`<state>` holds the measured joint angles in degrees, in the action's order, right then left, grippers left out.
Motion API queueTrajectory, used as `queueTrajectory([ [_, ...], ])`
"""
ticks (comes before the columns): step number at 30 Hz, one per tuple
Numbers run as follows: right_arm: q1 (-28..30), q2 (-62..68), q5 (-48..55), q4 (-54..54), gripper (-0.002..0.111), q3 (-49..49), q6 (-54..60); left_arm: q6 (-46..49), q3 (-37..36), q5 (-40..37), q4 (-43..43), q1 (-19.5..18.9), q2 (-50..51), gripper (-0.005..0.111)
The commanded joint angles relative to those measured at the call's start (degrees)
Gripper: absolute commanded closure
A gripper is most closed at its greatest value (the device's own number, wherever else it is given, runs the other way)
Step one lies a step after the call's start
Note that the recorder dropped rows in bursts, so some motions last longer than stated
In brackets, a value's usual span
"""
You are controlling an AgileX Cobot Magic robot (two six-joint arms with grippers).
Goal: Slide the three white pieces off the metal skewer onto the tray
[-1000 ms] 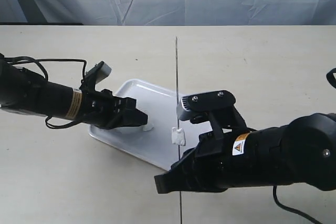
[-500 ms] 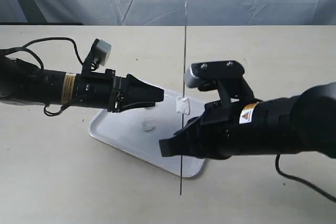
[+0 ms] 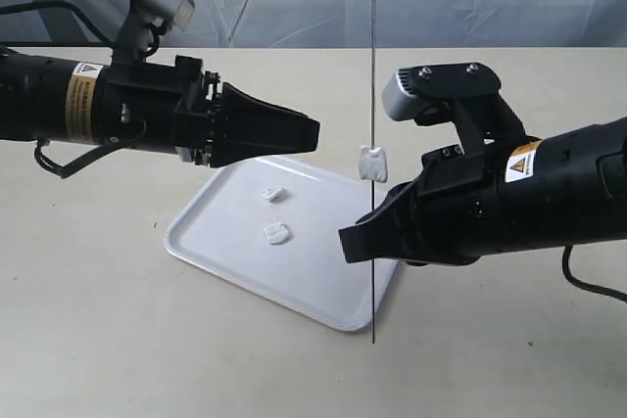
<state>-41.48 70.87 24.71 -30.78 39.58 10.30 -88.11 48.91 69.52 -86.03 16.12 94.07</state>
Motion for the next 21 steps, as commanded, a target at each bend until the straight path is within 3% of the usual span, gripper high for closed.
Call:
queueTrajectory([
  [1, 0.4, -0.3, 0.8, -7.6, 0.109, 1.2, 7.1, 0.3, 0.1, 0.4, 0.7, 0.5, 0.2, 0.048],
  [5, 0.4, -0.3, 2.0, -14.2, 0.109, 1.9, 12.8, 0.5, 0.1, 0.4, 1.7, 1.1, 0.5, 0.048],
  [18, 0.4, -0.3, 3.0, -14.5, 0.109, 1.9, 13.6, 0.1, 0.1, 0.4, 1.3, 3.4, 0.5, 0.048],
  [21, 0.4, -0.3, 2.9, -14.5, 0.109, 1.9, 13.7, -0.3, 0.1, 0.4, 1.2, 3.4, 0.5, 0.055],
])
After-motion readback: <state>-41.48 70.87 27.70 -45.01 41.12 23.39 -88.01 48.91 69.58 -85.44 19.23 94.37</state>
